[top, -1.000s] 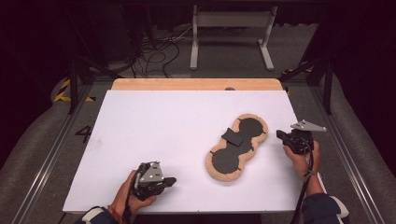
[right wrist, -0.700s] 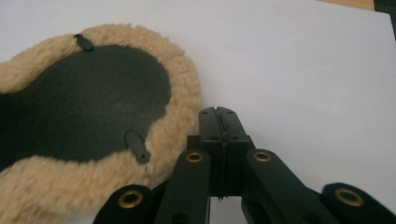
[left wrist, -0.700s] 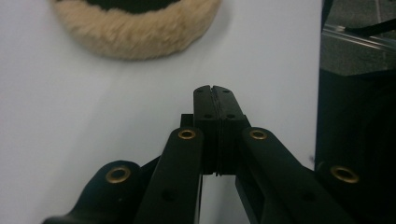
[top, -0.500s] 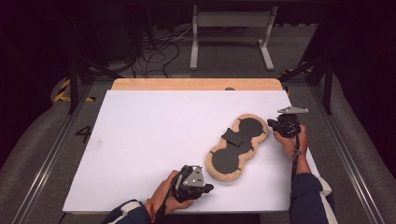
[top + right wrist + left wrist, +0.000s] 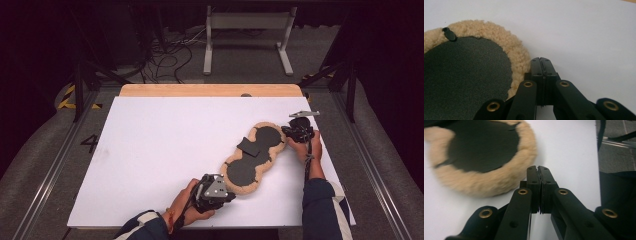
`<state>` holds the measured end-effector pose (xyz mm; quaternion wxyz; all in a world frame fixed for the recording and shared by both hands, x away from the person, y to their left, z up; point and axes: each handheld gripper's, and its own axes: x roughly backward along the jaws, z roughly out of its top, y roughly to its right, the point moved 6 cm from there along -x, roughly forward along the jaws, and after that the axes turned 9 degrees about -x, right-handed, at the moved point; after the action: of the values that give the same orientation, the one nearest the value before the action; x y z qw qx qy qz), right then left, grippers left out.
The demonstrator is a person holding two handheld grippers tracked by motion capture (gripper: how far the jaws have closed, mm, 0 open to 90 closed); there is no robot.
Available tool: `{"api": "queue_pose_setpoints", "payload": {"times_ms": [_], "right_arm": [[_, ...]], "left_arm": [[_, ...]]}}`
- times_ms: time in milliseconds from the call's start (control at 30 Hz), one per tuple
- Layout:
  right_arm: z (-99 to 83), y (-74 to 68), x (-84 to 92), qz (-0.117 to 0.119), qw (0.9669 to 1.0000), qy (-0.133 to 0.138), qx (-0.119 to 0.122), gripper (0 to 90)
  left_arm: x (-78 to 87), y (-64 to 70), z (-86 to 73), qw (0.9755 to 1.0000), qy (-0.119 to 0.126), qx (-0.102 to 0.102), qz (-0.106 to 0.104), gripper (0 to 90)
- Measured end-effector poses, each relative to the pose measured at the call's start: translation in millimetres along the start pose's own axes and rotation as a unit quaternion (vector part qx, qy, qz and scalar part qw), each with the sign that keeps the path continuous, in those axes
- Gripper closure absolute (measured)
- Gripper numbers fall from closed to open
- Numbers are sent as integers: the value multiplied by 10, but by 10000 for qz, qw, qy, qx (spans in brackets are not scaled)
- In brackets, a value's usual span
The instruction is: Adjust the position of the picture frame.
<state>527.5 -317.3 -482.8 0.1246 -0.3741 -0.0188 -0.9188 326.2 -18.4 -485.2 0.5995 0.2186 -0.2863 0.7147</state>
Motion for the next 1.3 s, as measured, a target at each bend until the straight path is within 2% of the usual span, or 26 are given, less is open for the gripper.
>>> {"api": "queue_pose_setpoints", "payload": {"times_ms": [100, 200, 267, 400, 500, 633, 700, 800, 867, 933, 1000, 1133, 1200, 1300], "right_arm": [[-5, -18, -3, -15, 10000, 21, -3, 900], [-12, -33, 1, -25, 10000, 39, -36, 900], [-23, -38, 3, -13, 9999, 76, -112, 900], [-32, -56, 7, -28, 9998, 96, -150, 900], [-49, -66, 50, -137, 9996, 62, -232, 900], [-136, -56, 151, -257, 9996, -40, -110, 900], [-201, -50, 191, -106, 9996, -65, -273, 900], [-280, -50, 199, -27, 9994, -143, -327, 900], [-294, -49, 202, 70, 9987, -98, -494, 900], [-295, -59, 193, 86, 9986, -46, -526, 900], [-294, -76, 184, 125, 9985, -17, -531, 900], [-276, -167, 145, 254, 9989, 16, -391, 900], [-261, -226, 128, 223, 9994, 5, -259, 900], [-248, -311, 106, 229, 9996, -15, -133, 900]], "left_arm": [[140, -134, -80, 9996, -26, 167, 230, 889], [208, -301, -179, 9981, -90, 340, 497, 890], [215, -426, -257, 9963, -34, 668, 547, 891], [173, -588, -379, 9934, -171, 937, 646, 890], [150, -653, -400, 9928, -191, 970, 674, 881], [121, -759, -384, 9919, -168, 1057, 689, 875], [91, -799, -364, 9918, -190, 1052, 699, 874], [43, -848, -311, 9916, -170, 1088, 680, 866], [18, -865, -281, 9929, -239, 953, 666, 861], [-18, -872, -280, 9934, -312, 901, 630, 856], [-30, -864, -286, 9931, -334, 949, 609, 854], [-34, -856, -316, 9934, -383, 948, 513, 847], [-12, -837, -339, 9934, -360, 1005, 430, 846], [21, -809, -390, 9940, -423, 926, 388, 842]]}}
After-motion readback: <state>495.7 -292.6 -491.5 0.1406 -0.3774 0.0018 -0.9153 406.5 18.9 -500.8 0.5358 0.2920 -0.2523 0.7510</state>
